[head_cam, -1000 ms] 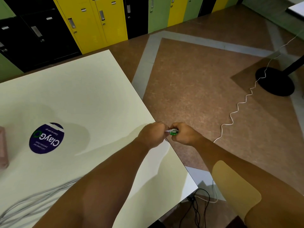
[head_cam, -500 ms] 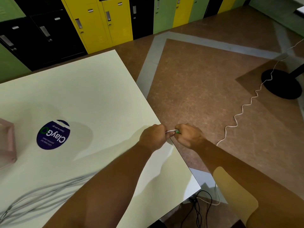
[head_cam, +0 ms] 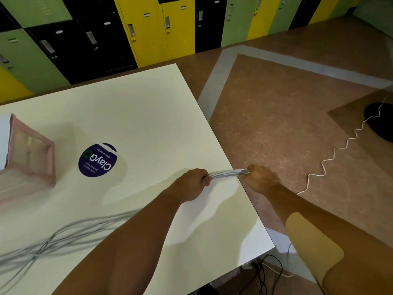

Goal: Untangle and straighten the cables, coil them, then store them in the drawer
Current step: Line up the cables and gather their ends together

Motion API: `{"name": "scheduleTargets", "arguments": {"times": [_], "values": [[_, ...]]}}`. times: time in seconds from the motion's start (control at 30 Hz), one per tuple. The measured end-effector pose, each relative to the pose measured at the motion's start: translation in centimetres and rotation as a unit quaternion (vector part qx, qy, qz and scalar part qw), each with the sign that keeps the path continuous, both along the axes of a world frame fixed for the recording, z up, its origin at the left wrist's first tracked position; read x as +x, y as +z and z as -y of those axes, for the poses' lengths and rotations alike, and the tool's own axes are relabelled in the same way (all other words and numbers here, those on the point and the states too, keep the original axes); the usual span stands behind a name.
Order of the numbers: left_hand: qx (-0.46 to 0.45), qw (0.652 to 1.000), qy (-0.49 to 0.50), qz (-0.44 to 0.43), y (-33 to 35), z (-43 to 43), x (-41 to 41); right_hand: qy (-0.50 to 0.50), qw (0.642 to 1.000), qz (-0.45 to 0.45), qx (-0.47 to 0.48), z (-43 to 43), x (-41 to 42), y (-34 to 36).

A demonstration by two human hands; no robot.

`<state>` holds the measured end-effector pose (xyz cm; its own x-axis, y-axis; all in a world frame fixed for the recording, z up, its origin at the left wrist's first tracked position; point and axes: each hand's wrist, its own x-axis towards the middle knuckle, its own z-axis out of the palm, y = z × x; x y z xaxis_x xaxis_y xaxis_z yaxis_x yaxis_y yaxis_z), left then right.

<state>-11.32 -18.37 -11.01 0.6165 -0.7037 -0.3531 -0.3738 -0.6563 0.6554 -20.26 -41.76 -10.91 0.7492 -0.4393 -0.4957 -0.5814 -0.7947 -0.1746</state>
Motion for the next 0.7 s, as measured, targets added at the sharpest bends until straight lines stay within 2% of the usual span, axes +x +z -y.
{"name": "scheduleTargets", "arguments": {"times": [0.1, 0.27, 0.4, 0.57, 0.7], "values": [[0.006, 1.000, 0.012, 0.028, 0.4, 0.1, -0.3, 0.033, 0.999, 0.029, 0.016, -0.3, 0.4, 0.0], [0.009, 0.999, 0.015, 0.042, 0.4, 0.2, -0.6, 0.154, 0.962, 0.221, 0.042, -4.0, 0.7, 1.3], [-0.037, 0.998, 0.042, 0.019, 0.8, 0.1, -0.9, 0.259, 0.943, 0.205, 0.049, -8.0, 1.1, 0.4], [-0.029, 0.998, 0.062, 0.008, 0.9, 0.0, -1.8, 0.271, 0.949, 0.159, 0.034, -8.5, 1.3, -0.1], [-0.010, 0.998, 0.050, -0.038, 1.0, -1.3, -1.2, 0.281, 0.947, 0.142, 0.061, -9.1, 1.3, 0.3]]}}
